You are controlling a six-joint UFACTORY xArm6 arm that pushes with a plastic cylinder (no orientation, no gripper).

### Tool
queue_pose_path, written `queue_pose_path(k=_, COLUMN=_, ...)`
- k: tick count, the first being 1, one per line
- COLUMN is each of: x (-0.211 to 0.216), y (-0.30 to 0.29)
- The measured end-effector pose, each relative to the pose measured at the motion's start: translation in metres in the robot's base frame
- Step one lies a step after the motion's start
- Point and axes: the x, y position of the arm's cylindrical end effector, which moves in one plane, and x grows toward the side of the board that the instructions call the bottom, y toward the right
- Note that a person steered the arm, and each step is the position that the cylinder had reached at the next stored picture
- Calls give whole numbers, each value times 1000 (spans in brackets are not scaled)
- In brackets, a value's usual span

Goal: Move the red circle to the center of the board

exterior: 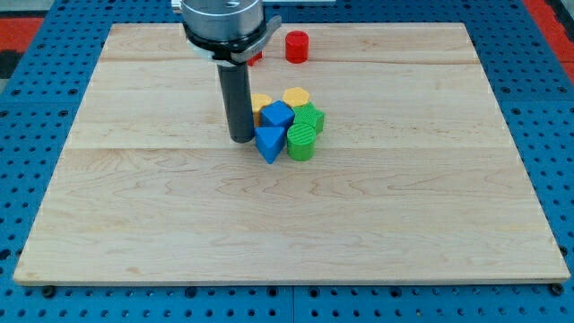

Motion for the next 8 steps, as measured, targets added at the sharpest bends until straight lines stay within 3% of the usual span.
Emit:
queue_pose_path(k=3, x=19, y=-24)
queue_pose_path(k=8, x=37, y=7)
